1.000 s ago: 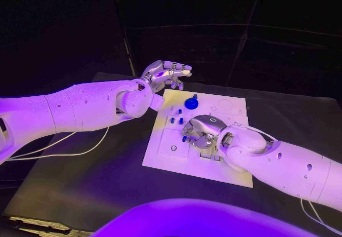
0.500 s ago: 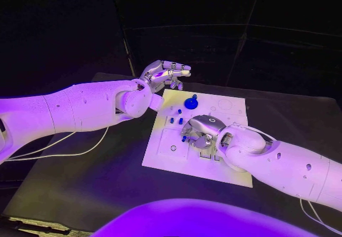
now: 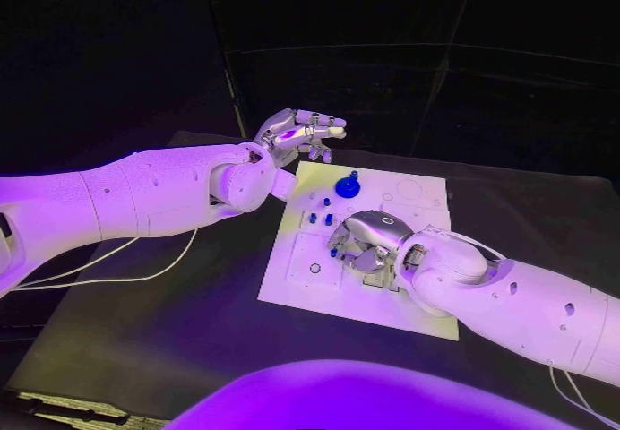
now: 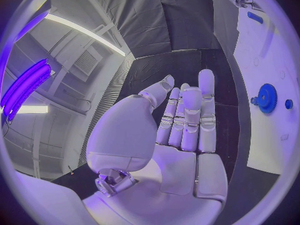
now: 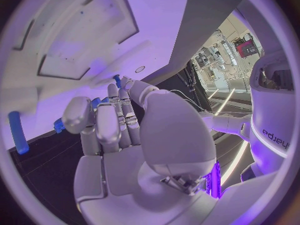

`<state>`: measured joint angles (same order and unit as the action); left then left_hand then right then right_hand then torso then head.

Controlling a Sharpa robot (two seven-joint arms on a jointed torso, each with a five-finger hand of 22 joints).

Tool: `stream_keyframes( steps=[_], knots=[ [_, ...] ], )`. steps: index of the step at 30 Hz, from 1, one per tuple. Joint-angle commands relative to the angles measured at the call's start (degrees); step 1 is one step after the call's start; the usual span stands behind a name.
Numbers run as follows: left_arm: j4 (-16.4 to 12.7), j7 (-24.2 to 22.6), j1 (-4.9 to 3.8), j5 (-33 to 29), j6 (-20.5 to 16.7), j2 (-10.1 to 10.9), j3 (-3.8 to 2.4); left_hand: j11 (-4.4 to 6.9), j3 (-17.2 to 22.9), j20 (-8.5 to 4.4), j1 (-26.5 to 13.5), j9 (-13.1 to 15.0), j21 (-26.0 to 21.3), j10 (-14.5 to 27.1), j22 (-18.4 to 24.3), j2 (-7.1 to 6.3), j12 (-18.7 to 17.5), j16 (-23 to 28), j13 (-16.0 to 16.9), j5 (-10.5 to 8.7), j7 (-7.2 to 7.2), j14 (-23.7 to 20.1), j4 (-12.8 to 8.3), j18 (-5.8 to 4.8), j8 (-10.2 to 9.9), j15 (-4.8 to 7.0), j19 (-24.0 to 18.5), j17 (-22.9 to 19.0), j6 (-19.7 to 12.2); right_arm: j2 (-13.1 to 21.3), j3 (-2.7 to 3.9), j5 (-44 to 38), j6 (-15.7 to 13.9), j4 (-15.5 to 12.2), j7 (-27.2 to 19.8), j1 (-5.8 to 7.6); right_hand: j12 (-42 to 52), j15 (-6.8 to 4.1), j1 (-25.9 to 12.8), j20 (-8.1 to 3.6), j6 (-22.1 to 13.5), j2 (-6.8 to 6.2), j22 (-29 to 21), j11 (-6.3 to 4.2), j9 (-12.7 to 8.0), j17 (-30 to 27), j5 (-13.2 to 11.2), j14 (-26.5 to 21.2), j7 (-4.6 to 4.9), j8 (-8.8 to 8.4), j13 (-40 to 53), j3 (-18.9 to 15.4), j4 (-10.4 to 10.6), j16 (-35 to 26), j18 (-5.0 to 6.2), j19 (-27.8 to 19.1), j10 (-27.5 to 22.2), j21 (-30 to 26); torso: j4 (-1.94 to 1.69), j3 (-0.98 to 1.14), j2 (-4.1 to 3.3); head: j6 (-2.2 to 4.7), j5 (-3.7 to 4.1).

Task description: Assemble the parts on the task board

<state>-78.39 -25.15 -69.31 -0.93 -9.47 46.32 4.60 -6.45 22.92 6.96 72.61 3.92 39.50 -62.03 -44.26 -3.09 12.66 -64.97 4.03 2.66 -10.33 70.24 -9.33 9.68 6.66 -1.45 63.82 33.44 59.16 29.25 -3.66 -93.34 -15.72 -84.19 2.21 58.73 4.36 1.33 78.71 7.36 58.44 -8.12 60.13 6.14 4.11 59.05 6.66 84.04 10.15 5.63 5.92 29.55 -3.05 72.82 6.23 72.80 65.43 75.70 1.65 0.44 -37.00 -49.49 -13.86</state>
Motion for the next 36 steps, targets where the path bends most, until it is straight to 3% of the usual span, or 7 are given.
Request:
stream_keyframes(
  steps=[1, 11, 18, 23, 26, 31, 36],
  knots=[
    [0.03, -0.04, -0.11, -0.18, 0.75, -0.08, -0.05, 0.05, -0.43, 0.39, 0.27, -0.07, -0.19, 0.43, 0.10, 0.29, 0.28, 0.27, -0.05, 0.32, -0.04, -0.22, 0.02, 0.78, 0.07, -0.12, -0.19, -0.04, -0.40, 0.12, 0.01, 0.13, -1.66, -0.11, -0.67, 0.05, 0.21, -0.27, 0.31, -0.21, 0.35, 0.44, 0.03, -0.04, 0.04, 0.06, 0.25, 0.58, 0.12, 0.34, 0.04, 0.03, -0.43, 0.36, -0.04, 0.32, 0.19, 0.10, -0.05, -0.03, -0.02, 0.08, 0.14],
    [0.07, 0.11, -0.11, -0.18, 0.77, -0.03, -0.05, 0.04, -0.50, 0.40, 0.27, -0.07, -0.23, 0.50, 0.13, 0.24, 0.31, 0.27, -0.05, 0.31, -0.05, -0.23, 0.02, 0.78, 0.07, -0.14, -0.18, -0.07, -0.45, 0.34, 0.01, 0.13, -1.99, 0.27, -0.17, 0.04, -0.54, -0.02, 0.07, -0.14, -0.68, 0.11, -0.34, 0.41, -0.20, -0.42, 0.56, 0.46, 0.58, -0.23, -0.35, -0.05, -0.65, 0.17, -0.01, 0.15, -1.05, -0.09, -0.03, -0.07, 0.00, 0.10, 0.09],
    [0.09, 0.21, -0.11, -0.18, 0.86, 0.06, -0.05, 0.04, -0.50, 0.40, 0.27, -0.07, -0.23, 0.50, 0.13, 0.24, 0.31, 0.27, -0.05, 0.31, -0.05, -0.23, 0.02, 0.78, 0.07, -0.14, -0.18, -0.07, -0.45, 1.57, 0.05, 0.14, -5.87, -0.45, 0.92, 0.04, -0.57, 0.23, 0.04, 0.10, -1.27, 0.49, -0.97, 0.70, -0.22, -1.02, 2.54, 0.30, 0.90, -0.50, -0.61, 0.45, -0.75, -0.07, 0.12, -0.21, -1.74, -0.40, 0.03, -0.01, -0.02, 0.22, 0.08],
    [0.05, 0.26, -0.11, -0.18, 0.91, 0.22, -0.04, 0.04, -0.50, 0.40, 0.27, -0.07, -0.23, 0.50, 0.13, 0.24, 0.31, 0.27, -0.05, 0.31, -0.05, -0.23, 0.02, 0.78, 0.07, -0.14, -0.18, -0.07, -0.45, 5.00, 0.17, 0.78, -7.28, -3.76, 1.97, 0.32, -0.45, 0.30, -0.59, 0.19, -1.33, 0.05, -0.98, 0.75, -0.20, -1.12, 2.94, 0.27, 0.96, -0.51, -0.62, 0.12, -0.58, -0.08, 0.12, -0.21, -1.68, -0.41, -0.01, -0.16, 0.10, 0.83, 0.90],
    [0.01, 0.27, -0.11, -0.18, 0.91, 0.38, -0.04, 0.04, -0.50, 0.40, 0.27, -0.07, -0.23, 0.50, 0.13, 0.24, 0.31, 0.27, -0.05, 0.31, -0.05, -0.23, 0.02, 0.78, 0.07, -0.14, -0.18, -0.07, -0.45, 7.42, 0.58, 1.51, -6.92, -5.91, 2.86, 1.20, -0.34, 0.33, -1.33, 0.24, -1.51, -0.45, -0.88, 0.75, -0.20, -0.99, 3.02, 0.32, 0.98, -0.59, -0.62, -0.48, -0.28, 0.05, 0.10, -0.14, -1.57, -0.36, 0.07, -0.10, 0.03, 1.33, 1.69],
    [-0.07, 0.29, -0.11, -0.18, 0.97, 0.58, -0.04, 0.02, -0.55, 0.41, 0.27, -0.07, -0.26, 0.56, 0.16, 0.21, 0.34, 0.28, -0.05, 0.31, -0.06, -0.25, 0.02, 0.79, 0.07, -0.15, -0.17, -0.13, -0.50, 10.87, 1.72, 2.45, -2.95, -7.63, 6.60, 3.50, -0.75, 0.69, -3.57, 0.62, -2.38, -1.70, -1.84, 1.16, -0.27, -1.90, 2.88, 0.07, 1.28, -1.01, -1.12, -3.26, 0.99, -0.37, 0.23, -0.71, -3.52, -0.96, 0.26, -0.04, 0.06, 1.73, 3.10],
    [-0.10, 0.20, -0.10, -0.18, 1.02, 0.51, -0.04, 0.02, -0.57, 0.42, 0.27, -0.07, -0.27, 0.58, 0.16, 0.20, 0.35, 0.29, -0.05, 0.31, -0.06, -0.26, 0.02, 0.79, 0.07, -0.15, -0.17, -0.14, -0.52, 13.41, 2.10, 1.99, -0.07, -7.17, 9.14, 5.37, -0.26, 0.74, -3.64, 0.82, -4.92, -2.05, -4.21, 1.17, -0.29, -4.01, 2.89, -0.50, 0.77, -1.84, -1.94, -8.59, 1.86, -1.60, 0.70, -2.03, -6.87, -2.48, 0.15, -0.07, 0.00, 2.37, 3.99]
  ],
)
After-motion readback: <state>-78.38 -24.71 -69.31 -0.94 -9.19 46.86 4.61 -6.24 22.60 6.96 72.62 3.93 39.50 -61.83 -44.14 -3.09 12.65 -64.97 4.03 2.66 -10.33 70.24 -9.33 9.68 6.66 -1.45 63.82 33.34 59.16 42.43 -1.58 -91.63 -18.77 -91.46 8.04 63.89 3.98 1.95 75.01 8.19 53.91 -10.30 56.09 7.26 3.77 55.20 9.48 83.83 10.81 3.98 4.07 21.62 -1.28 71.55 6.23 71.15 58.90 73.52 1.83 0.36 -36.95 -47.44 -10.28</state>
